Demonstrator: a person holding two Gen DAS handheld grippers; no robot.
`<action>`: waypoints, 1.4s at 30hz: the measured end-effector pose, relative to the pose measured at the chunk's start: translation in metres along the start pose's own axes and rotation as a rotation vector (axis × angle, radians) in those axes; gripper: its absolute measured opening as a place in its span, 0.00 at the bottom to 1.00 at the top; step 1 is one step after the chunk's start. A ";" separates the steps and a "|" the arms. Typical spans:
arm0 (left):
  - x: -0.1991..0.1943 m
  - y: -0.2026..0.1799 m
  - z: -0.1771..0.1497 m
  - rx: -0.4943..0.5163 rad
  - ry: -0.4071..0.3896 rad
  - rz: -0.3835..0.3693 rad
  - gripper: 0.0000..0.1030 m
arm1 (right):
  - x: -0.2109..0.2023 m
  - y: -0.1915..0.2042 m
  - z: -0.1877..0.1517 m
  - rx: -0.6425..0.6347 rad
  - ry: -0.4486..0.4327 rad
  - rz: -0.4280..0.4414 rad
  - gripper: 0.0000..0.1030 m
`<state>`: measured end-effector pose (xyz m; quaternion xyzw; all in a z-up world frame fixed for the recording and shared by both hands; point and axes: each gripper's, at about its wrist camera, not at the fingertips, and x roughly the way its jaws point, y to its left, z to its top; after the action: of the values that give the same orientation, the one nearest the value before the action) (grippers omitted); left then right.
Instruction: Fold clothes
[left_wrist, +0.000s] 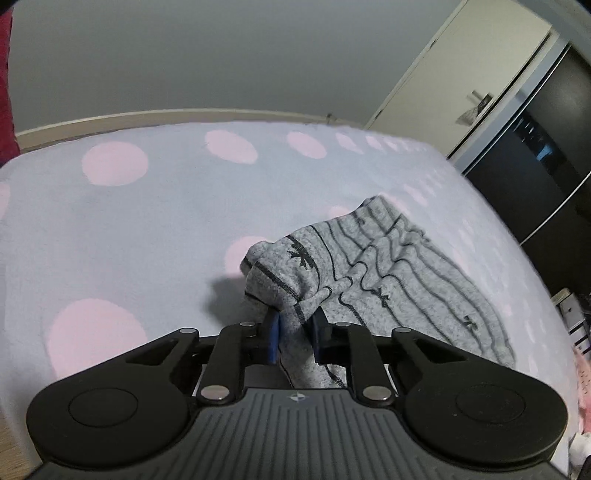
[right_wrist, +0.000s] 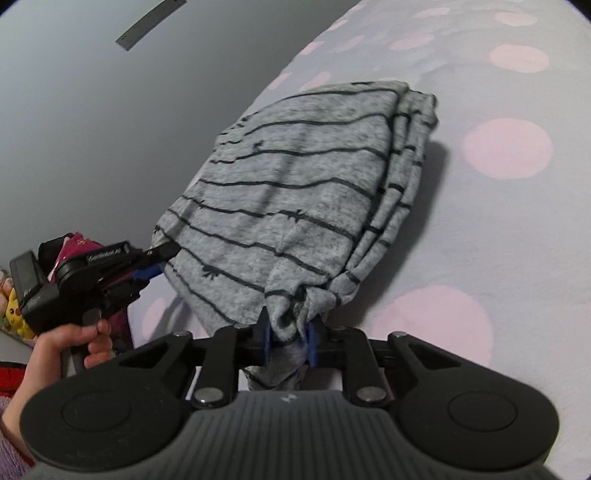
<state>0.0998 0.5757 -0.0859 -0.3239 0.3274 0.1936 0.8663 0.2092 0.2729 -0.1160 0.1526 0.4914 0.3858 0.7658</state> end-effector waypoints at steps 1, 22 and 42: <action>0.001 -0.001 -0.002 0.019 0.006 0.012 0.14 | 0.001 0.002 -0.002 -0.006 0.006 -0.012 0.20; -0.139 -0.150 -0.049 0.549 -0.110 -0.056 0.46 | -0.159 0.009 -0.020 -0.408 -0.081 -0.139 0.62; -0.291 -0.367 -0.235 0.913 -0.278 -0.443 0.76 | -0.430 -0.040 -0.144 -0.469 -0.566 -0.542 0.89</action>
<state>-0.0100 0.1156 0.1393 0.0539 0.1839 -0.1157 0.9746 0.0078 -0.0927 0.0644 -0.0596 0.1843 0.2157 0.9571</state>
